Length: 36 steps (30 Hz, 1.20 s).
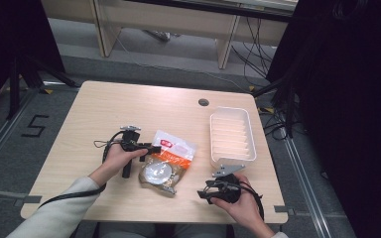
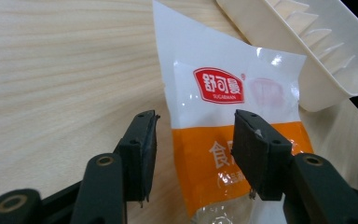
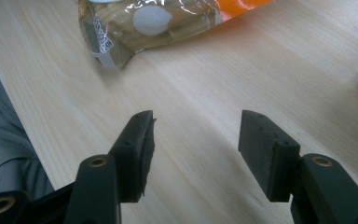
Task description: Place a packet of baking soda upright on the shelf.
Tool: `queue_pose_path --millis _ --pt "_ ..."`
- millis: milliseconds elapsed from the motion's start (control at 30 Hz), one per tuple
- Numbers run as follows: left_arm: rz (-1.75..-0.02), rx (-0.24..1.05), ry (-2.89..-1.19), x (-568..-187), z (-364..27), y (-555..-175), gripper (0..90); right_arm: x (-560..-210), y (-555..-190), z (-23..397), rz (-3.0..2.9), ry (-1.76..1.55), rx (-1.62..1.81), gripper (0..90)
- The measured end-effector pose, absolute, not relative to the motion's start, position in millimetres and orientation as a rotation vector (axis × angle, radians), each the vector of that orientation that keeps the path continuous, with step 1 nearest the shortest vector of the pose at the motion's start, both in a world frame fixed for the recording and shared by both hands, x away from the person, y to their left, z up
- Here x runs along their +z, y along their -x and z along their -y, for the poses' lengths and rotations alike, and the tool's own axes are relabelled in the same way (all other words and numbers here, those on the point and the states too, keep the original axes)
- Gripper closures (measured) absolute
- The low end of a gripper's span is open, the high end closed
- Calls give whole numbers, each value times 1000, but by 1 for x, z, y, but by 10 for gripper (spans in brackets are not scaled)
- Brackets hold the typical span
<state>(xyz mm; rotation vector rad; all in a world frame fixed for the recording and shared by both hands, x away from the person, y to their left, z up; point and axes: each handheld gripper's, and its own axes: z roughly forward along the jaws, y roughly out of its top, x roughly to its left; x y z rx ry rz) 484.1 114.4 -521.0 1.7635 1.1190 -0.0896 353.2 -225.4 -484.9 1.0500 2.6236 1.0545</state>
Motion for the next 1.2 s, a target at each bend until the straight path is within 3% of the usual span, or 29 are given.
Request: queue_pose_path --millis 533,800,900,1200 --pt "-1078 -92 -1791 -524 -110 -481 605 -484 -352 225 -2653 -1060 1023 465" --pt "-967 -10 -1857 -518 -108 -476 759 -483 -352 225 -2658 -1041 993 470" --pt "-955 22 -1853 -517 -108 -473 878 -483 -352 225 -2656 -1039 989 468" --pt "-917 9 -1801 -506 -110 -465 892 -487 -353 225 -2606 -1010 1026 462"
